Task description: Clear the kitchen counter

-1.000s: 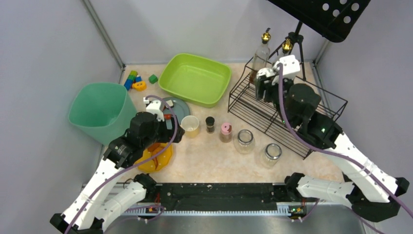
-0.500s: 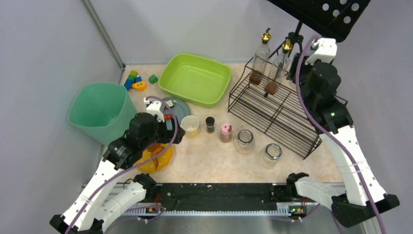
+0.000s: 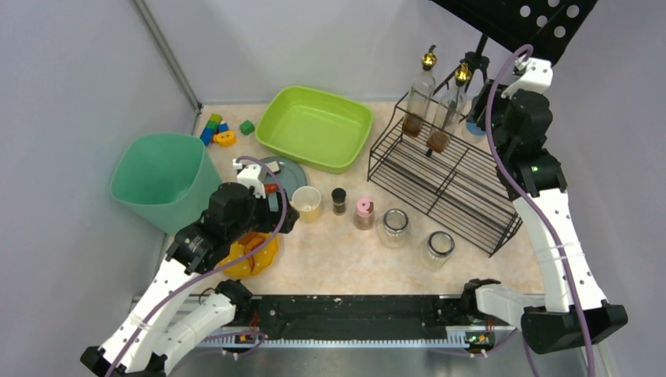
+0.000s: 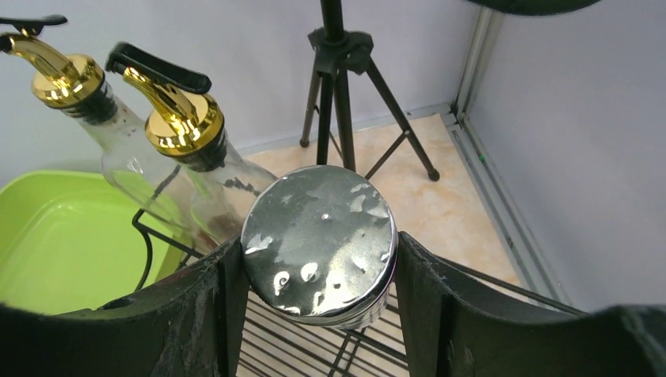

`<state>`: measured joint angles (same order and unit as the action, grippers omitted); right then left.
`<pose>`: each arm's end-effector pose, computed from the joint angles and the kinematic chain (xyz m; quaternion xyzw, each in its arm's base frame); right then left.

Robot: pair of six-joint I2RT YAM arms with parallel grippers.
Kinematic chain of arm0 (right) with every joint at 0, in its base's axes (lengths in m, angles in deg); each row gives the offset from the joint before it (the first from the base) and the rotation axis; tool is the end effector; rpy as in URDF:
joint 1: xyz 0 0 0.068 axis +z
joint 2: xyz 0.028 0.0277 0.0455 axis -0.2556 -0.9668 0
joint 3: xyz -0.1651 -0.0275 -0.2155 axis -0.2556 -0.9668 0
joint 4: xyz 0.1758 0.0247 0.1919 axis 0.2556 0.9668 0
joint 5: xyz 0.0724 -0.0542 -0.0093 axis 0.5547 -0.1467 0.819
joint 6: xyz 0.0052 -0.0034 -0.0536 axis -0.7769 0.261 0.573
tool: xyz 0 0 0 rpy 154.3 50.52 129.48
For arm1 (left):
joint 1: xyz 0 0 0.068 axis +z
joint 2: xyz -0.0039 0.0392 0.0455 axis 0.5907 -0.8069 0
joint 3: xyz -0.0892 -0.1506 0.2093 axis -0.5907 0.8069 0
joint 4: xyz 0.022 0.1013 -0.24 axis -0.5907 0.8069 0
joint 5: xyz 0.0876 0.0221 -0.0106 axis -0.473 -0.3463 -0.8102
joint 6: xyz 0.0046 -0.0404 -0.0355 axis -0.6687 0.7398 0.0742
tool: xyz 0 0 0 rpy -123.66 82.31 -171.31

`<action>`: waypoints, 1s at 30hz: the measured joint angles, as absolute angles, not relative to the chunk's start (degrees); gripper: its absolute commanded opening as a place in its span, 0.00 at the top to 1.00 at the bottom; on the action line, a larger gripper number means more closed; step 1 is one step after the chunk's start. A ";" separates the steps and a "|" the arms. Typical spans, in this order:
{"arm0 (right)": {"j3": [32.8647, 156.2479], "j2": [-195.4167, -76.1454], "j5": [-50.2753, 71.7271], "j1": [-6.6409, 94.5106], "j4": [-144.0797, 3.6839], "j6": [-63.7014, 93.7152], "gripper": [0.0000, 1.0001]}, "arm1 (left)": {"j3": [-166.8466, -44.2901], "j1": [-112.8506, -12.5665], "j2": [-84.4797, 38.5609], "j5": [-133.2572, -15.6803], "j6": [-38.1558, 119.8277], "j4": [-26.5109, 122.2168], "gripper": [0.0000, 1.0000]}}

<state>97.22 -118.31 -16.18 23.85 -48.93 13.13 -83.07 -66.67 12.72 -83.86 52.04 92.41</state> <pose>0.2301 0.0247 0.4567 0.1084 0.7397 -0.0235 0.6637 0.1213 -0.0706 0.3246 0.0539 0.8751 -0.2078 0.4338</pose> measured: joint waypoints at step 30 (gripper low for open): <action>86.36 -121.00 -12.97 20.13 -54.32 9.24 1.00 | -82.98 -66.67 12.92 -83.86 51.98 92.41 0.01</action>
